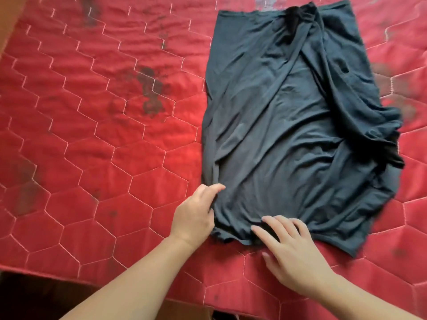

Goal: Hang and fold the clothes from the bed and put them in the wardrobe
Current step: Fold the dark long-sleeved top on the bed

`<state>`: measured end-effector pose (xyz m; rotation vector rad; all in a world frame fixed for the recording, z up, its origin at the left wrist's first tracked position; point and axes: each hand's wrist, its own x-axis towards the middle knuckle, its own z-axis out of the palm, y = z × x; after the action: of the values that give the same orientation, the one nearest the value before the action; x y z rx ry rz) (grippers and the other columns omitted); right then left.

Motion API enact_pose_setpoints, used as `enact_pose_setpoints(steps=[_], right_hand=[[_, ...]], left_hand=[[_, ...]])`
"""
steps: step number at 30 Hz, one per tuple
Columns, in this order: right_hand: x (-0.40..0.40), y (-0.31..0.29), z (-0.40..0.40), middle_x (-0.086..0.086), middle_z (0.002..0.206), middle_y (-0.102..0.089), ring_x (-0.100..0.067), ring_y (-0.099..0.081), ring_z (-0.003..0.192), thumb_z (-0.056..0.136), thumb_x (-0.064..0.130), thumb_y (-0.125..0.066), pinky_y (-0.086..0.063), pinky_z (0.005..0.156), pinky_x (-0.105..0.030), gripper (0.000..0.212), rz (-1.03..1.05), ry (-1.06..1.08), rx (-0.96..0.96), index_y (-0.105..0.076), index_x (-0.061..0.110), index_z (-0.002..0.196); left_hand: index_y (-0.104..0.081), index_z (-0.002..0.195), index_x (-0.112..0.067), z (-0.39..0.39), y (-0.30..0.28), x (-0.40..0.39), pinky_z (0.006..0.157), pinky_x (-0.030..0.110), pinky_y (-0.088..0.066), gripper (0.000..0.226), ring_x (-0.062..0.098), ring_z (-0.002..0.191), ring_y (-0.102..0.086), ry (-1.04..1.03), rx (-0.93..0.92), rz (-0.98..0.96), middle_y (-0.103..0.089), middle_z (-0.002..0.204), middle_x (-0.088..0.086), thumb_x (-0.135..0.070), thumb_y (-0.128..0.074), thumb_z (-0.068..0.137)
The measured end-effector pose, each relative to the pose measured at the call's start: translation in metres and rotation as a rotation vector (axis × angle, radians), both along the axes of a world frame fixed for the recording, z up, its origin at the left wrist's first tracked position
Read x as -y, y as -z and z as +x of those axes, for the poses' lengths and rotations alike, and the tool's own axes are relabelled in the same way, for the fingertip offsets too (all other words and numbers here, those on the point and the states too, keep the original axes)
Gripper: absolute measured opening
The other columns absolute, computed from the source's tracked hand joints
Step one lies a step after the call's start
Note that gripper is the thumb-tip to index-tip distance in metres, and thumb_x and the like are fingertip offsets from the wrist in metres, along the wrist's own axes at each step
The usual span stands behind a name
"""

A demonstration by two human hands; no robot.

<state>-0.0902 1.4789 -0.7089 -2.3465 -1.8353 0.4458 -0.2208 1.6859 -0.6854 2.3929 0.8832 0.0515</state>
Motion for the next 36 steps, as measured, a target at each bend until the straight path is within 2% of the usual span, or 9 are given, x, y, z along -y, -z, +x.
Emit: enact_pose_setpoints(steps=[4, 7, 10, 15, 18, 21, 29, 32, 36], right_hand=[[0.02, -0.003, 0.008, -0.005, 0.111, -0.051, -0.029, -0.054, 0.095, 0.061, 0.017, -0.053, -0.035, 0.086, -0.043, 0.061, 0.108, 0.165, 0.107, -0.057, 0.021, 0.122], [0.051, -0.007, 0.026, -0.008, 0.109, -0.052, -0.031, -0.054, 0.093, 0.056, 0.02, -0.046, -0.033, 0.086, -0.045, 0.065, 0.049, 0.286, 0.22, -0.056, 0.02, 0.12], [0.075, -0.014, 0.046, -0.007, 0.097, -0.058, -0.033, -0.058, 0.086, 0.055, 0.014, -0.068, -0.037, 0.08, -0.045, 0.059, -0.131, 0.389, 0.249, -0.063, 0.018, 0.113], [0.078, -0.025, 0.054, 0.004, 0.086, -0.061, -0.022, -0.063, 0.085, 0.072, 0.01, -0.066, -0.036, 0.075, -0.036, 0.022, -0.215, 0.477, 0.069, -0.063, 0.022, 0.089], [0.09, -0.033, 0.044, 0.009, 0.074, -0.052, -0.021, -0.061, 0.074, 0.068, 0.013, -0.068, -0.036, 0.073, -0.034, 0.017, -0.175, 0.405, -0.017, -0.06, 0.023, 0.079], [0.102, -0.042, 0.037, 0.012, 0.08, -0.044, -0.014, -0.058, 0.086, 0.076, 0.025, -0.054, -0.034, 0.075, -0.031, 0.01, -0.379, 0.291, -0.053, -0.047, 0.029, 0.082], [0.096, -0.053, 0.041, 0.012, 0.077, -0.055, -0.013, -0.053, 0.076, 0.072, 0.029, -0.053, -0.042, 0.063, -0.026, 0.008, -0.679, 0.277, -0.376, -0.049, 0.028, 0.065], [0.088, -0.05, 0.066, 0.008, 0.067, -0.06, -0.012, -0.058, 0.069, 0.077, 0.04, -0.061, -0.049, 0.065, -0.03, 0.023, -0.404, 0.612, -0.449, -0.054, 0.023, 0.063], [0.076, -0.04, 0.119, 0.0, 0.095, -0.055, -0.021, -0.055, 0.078, 0.08, 0.035, -0.067, -0.045, 0.073, -0.035, 0.02, 0.021, 1.143, -0.309, -0.054, 0.022, 0.087]], left_hand=[[-0.056, 0.126, -0.032, -0.005, -0.004, 0.015, 0.075, 0.037, -0.043, 0.061, 0.025, 0.095, -0.056, 0.21, -0.326, 0.193, -0.054, 0.115, -0.002, -0.002, -0.058, 0.072], [-0.072, 0.095, -0.026, -0.01, -0.006, 0.037, 0.066, 0.038, -0.044, 0.028, 0.025, 0.078, -0.057, 0.289, -0.145, 0.3, -0.06, 0.093, 0.0, -0.024, -0.075, 0.068], [-0.064, 0.111, -0.032, -0.007, -0.001, 0.061, 0.087, 0.037, -0.04, 0.039, 0.019, 0.098, -0.055, 0.394, -0.242, 0.21, -0.058, 0.104, -0.006, -0.056, -0.056, 0.081], [-0.056, 0.117, -0.033, 0.003, 0.004, 0.072, 0.087, 0.031, -0.034, 0.025, 0.016, 0.109, -0.053, 0.318, -0.306, 0.187, -0.058, 0.113, -0.009, -0.028, -0.044, 0.096], [-0.062, 0.114, -0.031, 0.002, -0.004, 0.073, 0.089, 0.032, -0.036, 0.028, 0.017, 0.11, -0.054, 0.442, -0.331, 0.165, -0.062, 0.113, -0.008, -0.023, -0.042, 0.097], [-0.063, 0.113, -0.03, -0.008, -0.013, 0.074, 0.092, 0.032, -0.036, 0.028, 0.016, 0.112, -0.054, 0.557, -0.402, 0.123, -0.062, 0.116, -0.009, -0.021, -0.044, 0.095], [-0.064, 0.107, -0.029, 0.002, -0.03, 0.074, 0.081, 0.028, -0.039, 0.026, 0.02, 0.108, -0.059, 0.671, -0.722, -0.092, -0.065, 0.113, -0.006, -0.021, -0.053, 0.085], [-0.065, 0.101, -0.028, 0.022, -0.03, 0.08, 0.082, 0.031, -0.044, 0.028, 0.022, 0.104, -0.061, 0.696, -0.753, -0.066, -0.067, 0.107, -0.005, -0.041, -0.058, 0.078], [-0.058, 0.076, -0.023, 0.079, -0.024, 0.093, 0.072, 0.028, -0.045, 0.024, 0.024, 0.092, -0.063, 0.494, -0.533, -0.095, -0.067, 0.089, -0.004, -0.047, -0.054, 0.079]])
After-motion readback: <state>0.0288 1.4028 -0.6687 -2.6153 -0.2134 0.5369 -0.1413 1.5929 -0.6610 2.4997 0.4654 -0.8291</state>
